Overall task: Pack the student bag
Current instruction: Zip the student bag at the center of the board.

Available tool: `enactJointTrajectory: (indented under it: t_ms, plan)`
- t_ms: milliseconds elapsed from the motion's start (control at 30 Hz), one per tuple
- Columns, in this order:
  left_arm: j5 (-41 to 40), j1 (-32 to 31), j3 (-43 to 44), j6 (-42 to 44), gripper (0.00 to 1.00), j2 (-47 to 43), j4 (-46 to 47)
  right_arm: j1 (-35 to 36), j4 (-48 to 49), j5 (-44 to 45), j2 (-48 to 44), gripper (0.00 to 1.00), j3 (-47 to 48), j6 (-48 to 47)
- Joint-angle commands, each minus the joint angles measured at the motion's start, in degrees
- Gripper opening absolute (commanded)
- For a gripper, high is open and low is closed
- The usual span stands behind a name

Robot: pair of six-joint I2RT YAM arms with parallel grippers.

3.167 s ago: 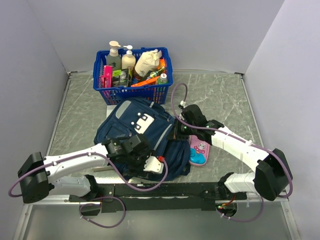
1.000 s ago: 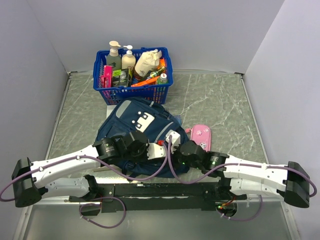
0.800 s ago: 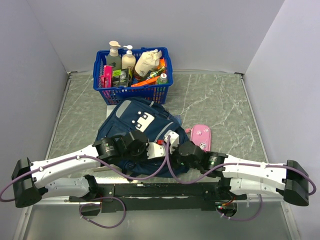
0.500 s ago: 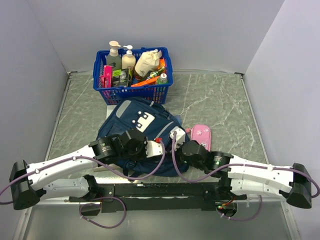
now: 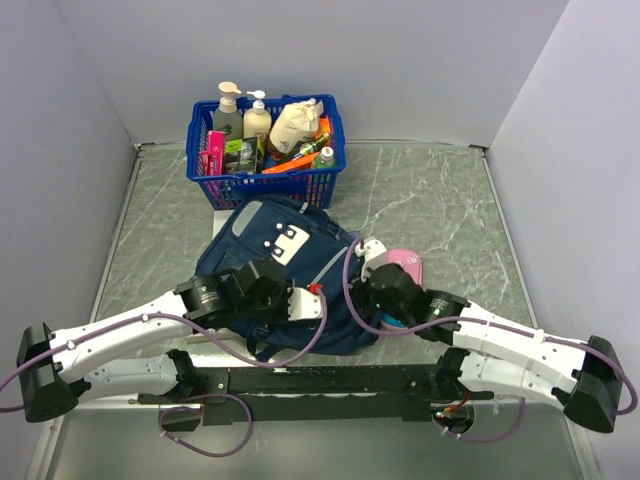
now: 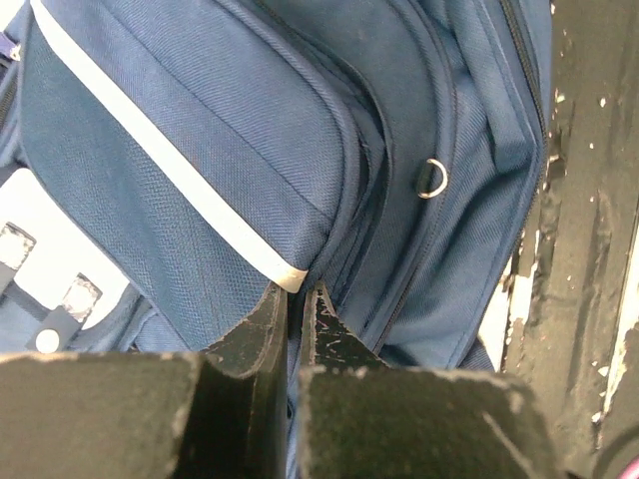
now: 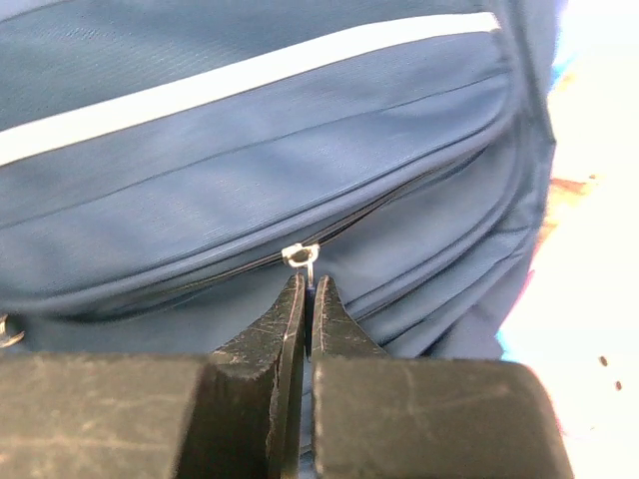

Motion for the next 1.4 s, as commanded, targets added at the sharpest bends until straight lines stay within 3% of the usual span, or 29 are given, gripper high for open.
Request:
enactJointTrajectory:
  t_ms: [0, 167, 433, 500, 533, 567, 600, 733, 867, 1133, 1367]
  plan:
    - [-2.7, 1.4, -2.3, 7.3, 0.02, -6.6, -7.3, -7.2, 2.2, -1.1, -1.8, 0.0, 2.6, -5.6]
    - [-0.5, 1.4, -4.0, 13.1, 0.01, -14.6, -14.1, -9.0, 3.1, -1.4, 4.2, 0.0, 6.9, -8.0]
    - [1.8, 1.4, -3.8, 19.2, 0.05, -18.7, -24.3, -10.1, 8.6, -4.9, 9.8, 0.0, 8.7, -11.6]
    - [1.1, 1.4, -3.7, 18.1, 0.16, -18.3, -23.4, -10.1, 9.2, -6.7, 9.5, 0.0, 8.5, -12.0]
    - [-0.5, 1.4, -3.2, 16.7, 0.38, -17.9, -21.9, -10.0, 9.4, -7.9, 9.3, 0.0, 8.4, -11.8]
    - [-2.1, 1.4, -2.7, 11.2, 0.66, -17.0, -19.2, -10.1, 9.7, -9.0, 9.1, 0.0, 8.0, -11.3]
    - [-3.6, 1.4, -1.9, 7.6, 0.68, -16.4, -11.4, -10.1, 10.3, -10.0, 8.5, 0.0, 7.7, -10.6]
    - [-3.8, 1.5, 7.3, -9.5, 0.72, -11.0, -0.5, -9.5, 11.8, -13.4, 6.7, 0.0, 5.6, -7.5]
    - [-1.1, 1.6, 7.1, -21.8, 0.72, -8.3, 7.9, -8.9, 14.2, -15.2, 3.6, 0.0, 2.1, -4.8]
    - [-7.8, -0.1, 2.6, -27.7, 0.67, 2.4, 17.7, -8.1, 16.0, -17.0, 1.5, 0.0, 0.7, -3.4]
    - [-9.7, -2.4, -1.8, -25.4, 0.67, 4.3, 24.6, -7.5, 16.9, -20.2, 2.6, 0.0, 1.9, -2.3]
